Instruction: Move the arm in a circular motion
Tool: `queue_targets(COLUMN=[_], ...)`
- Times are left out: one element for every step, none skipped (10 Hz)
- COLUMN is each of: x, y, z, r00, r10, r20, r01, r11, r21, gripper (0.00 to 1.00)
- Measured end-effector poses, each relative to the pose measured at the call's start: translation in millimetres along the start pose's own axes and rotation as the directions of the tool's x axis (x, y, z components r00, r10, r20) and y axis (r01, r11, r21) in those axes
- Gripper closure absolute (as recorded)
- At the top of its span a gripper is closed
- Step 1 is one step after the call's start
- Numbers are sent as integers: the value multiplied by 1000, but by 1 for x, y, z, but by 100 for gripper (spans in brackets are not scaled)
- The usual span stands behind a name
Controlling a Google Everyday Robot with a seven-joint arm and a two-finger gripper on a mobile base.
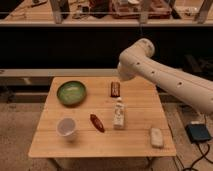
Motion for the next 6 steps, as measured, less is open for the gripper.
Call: queue_targets(x=[18, 40, 58, 64, 73, 74], y=[15, 34, 52, 60, 71, 78], z=[-1, -3, -6, -8, -18, -23], r00=[998, 989, 974, 968, 969, 974], r10=[61, 139, 212, 239, 237, 216], r20=[-22, -53, -80, -75, -68, -67], r01=[-61, -140, -215, -242, -239, -219], r11=[998, 990, 976, 970, 971, 975], r21=[-12, -24, -30, -24, -24, -36], gripper=[100, 100, 97, 90, 78, 69])
